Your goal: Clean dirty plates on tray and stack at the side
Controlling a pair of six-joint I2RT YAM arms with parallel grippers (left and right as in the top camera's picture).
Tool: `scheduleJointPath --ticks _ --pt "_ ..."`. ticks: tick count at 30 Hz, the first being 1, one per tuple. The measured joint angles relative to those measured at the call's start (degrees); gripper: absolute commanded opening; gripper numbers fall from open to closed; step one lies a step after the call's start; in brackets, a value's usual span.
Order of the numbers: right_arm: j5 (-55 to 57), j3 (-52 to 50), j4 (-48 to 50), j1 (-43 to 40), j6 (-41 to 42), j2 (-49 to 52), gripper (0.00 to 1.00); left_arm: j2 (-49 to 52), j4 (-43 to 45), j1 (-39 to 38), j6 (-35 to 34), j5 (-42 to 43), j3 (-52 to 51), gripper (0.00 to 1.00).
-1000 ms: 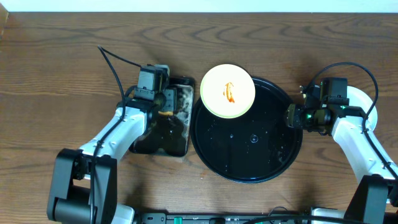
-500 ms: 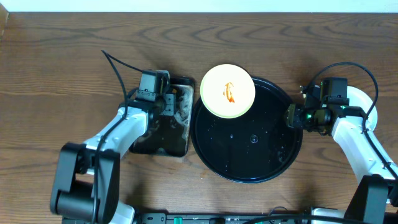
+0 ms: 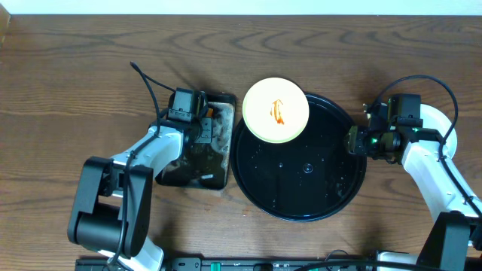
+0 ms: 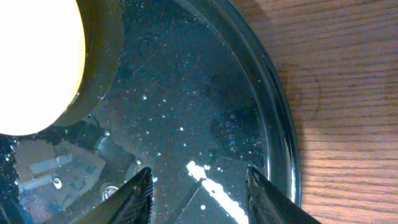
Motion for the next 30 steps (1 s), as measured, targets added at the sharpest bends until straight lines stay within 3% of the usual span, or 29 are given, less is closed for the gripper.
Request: scheduleJointPath --ticks 1,3,5,13,23,24,28,30 --pt "0.0 0.0 0.0 0.0 0.0 0.0 0.45 -0.7 -1.0 0.0 -0.2 0.0 0.0 0.13" --pt "0.0 0.0 0.0 0.0 0.0 0.0 0.46 -3.2 -3.7 0.0 -0.5 0.0 -0.5 0.47" --pt "0.0 0.0 0.0 0.0 0.0 0.0 0.46 -6.1 -4.7 0.0 -0.7 0.0 -0.8 0.58" --pt "0.0 0.0 0.0 0.0 0.0 0.0 0.45 -10.2 -4.5 0.0 -1.0 0.0 -0.8 0.63" --pt "0.0 0.0 0.0 0.0 0.0 0.0 0.46 -5.2 -1.3 0.0 -1.0 0.0 -0.8 0.59" --pt "0.0 0.0 0.0 0.0 0.0 0.0 0.46 -4.3 -0.8 0.0 -1.0 0.0 -0.8 0.56" --pt "0.0 0.0 0.0 0.0 0.0 0.0 0.46 -1.5 -0.5 0.0 -1.1 0.0 -0.8 0.08" --pt "0.0 0.0 0.0 0.0 0.0 0.0 0.46 -1.0 -0.5 0.0 -1.2 0.0 -0.8 0.07"
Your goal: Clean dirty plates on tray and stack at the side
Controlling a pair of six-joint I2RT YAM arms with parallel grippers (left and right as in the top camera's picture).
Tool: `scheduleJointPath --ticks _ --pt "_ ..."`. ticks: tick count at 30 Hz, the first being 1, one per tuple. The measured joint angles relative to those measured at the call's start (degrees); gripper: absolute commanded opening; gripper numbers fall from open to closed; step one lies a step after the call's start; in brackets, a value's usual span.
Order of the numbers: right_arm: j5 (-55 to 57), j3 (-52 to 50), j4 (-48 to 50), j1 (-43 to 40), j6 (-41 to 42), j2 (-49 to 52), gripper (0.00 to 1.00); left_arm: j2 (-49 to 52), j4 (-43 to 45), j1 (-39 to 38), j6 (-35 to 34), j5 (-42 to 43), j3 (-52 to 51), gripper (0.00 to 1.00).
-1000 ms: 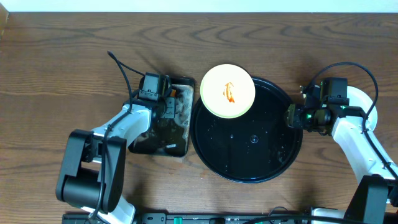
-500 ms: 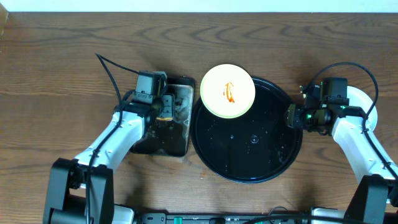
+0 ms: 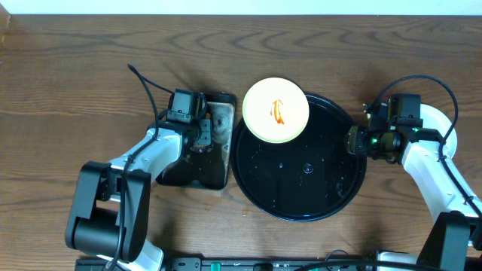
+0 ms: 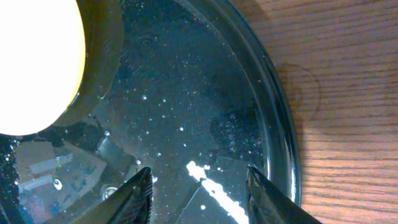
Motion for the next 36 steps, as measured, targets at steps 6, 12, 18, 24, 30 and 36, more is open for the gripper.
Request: scheduleJointPath --ticks 6,12,18,24,30,36 --pt "-0.1 0.0 0.6 0.0 -0.3 0.0 0.41 0.0 -0.3 0.0 -0.1 0.0 0.0 0.07" --pt "-0.5 1.1 -1.4 1.1 -2.0 0.0 0.41 -3.1 -3.8 0.0 -2.1 0.8 0.0 0.07" --pt "-1.0 10.7 -5.9 4.5 -4.3 0.0 0.48 -10.0 -5.9 0.0 -2.7 3.4 0.0 0.08" --pt "-1.2 19.0 -5.0 8.9 -7.6 3.6 0.52 -10.8 -6.9 0.0 -2.9 3.9 0.0 0.08" --pt "-1.3 21.3 4.0 12.1 -9.0 10.5 0.54 -10.8 -7.0 0.0 -2.9 4.0 0.0 0.08" --pt "-1.3 21.4 11.0 14.1 -8.9 18.6 0.53 -10.8 -7.9 0.0 -2.9 4.1 0.0 0.08"
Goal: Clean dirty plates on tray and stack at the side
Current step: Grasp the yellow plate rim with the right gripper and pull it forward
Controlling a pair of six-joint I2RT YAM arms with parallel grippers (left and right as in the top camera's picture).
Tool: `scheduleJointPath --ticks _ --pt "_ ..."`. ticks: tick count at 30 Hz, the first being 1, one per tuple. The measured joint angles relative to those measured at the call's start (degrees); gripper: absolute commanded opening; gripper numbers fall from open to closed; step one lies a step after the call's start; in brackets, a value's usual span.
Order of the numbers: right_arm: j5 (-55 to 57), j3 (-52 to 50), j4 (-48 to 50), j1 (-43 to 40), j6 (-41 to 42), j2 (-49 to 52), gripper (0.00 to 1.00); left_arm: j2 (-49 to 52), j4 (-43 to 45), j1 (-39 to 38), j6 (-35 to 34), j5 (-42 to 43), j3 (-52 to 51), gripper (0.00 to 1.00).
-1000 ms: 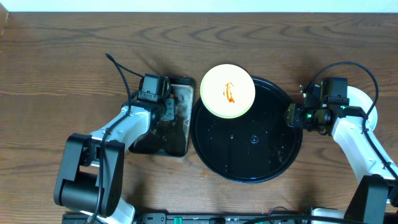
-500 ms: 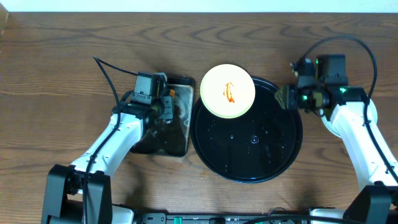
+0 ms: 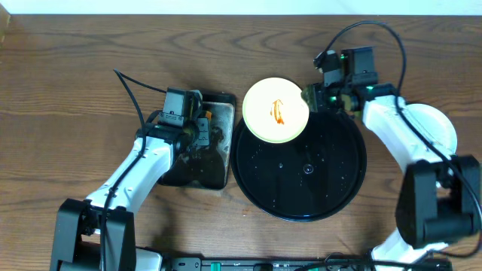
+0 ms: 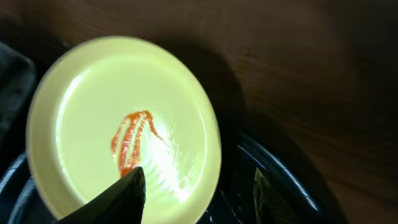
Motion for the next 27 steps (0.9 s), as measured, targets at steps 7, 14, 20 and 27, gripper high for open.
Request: scheduleJointPath --ticks 7,14,20,27 --pt "0.2 0.0 3.0 0.0 1.4 7.0 0.49 0.0 -0.1 0.0 0.0 0.3 0.0 0.08" --pt "0.3 0.0 3.5 0.0 4.3 9.6 0.15 0.0 -0.1 0.0 -0.2 0.3 0.0 0.10" --pt "0.0 0.0 0.5 0.0 6.0 9.8 0.01 0.0 -0.1 0.0 -0.4 0.3 0.0 0.10" --pt "-1.5 1.0 -7.7 -0.1 6.8 9.7 0.01 0.0 -0.1 0.0 -0.5 0.3 0.0 0.10"
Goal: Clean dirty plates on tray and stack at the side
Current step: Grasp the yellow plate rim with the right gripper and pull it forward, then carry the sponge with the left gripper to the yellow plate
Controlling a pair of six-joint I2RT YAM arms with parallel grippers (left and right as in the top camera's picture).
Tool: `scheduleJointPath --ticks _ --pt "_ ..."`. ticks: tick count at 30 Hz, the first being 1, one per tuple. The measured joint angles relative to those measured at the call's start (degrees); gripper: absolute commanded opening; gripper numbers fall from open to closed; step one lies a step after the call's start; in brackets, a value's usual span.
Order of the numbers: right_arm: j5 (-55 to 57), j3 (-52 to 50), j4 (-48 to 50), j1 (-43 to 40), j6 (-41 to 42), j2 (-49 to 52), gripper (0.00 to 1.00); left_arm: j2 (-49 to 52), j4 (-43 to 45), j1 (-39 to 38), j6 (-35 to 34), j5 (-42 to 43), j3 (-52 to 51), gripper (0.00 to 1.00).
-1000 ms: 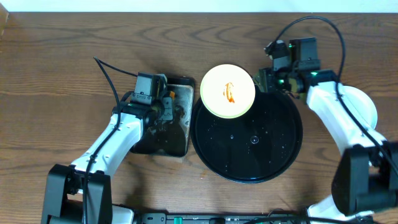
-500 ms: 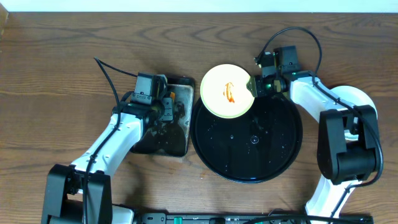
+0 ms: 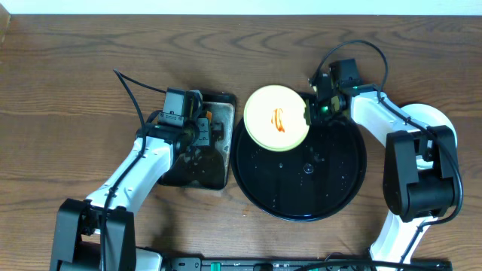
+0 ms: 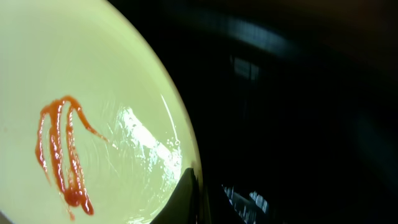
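Observation:
A pale yellow plate (image 3: 277, 118) smeared with red sauce (image 4: 62, 149) lies on the back left of the round black tray (image 3: 301, 188). My right gripper (image 3: 309, 113) is at the plate's right rim. In the right wrist view (image 4: 200, 190) one dark finger (image 4: 188, 193) lies on top of the rim and the other is lost in the dark beneath, so the gripper is shut on the plate. My left gripper (image 3: 200, 129) hangs over the black rectangular tub (image 3: 197, 173). Whether its fingers are open or shut does not show.
A white plate (image 3: 437, 120) sits on the table at the far right, partly under my right arm. The tub holds dark murky water and touches the tray's left side. Bare wooden table (image 3: 75, 75) surrounds everything.
My right gripper was open just behind the yellow plate's right side and is now shut on its right rim. The plate has shifted slightly toward the front. The left arm has not moved.
First my right gripper stood open over the tray's right edge and the left gripper sat in the tub. A second later little differed. Then the right gripper was open behind the yellow plate, the left arm stretched differently. Now the right gripper holds the plate's rim.

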Motion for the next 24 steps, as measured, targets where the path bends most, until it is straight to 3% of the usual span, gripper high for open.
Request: scheduleJointPath --ticks 14,24 --pt "8.9 -0.2 -16.6 0.0 0.4 -8.9 0.01 0.0 0.1 0.0 -0.3 0.3 0.0 0.07" --pt "10.8 -6.0 -11.1 0.9 1.7 -9.2 0.01 0.0 6.6 -5.9 -0.8 5.0 0.0 0.07"
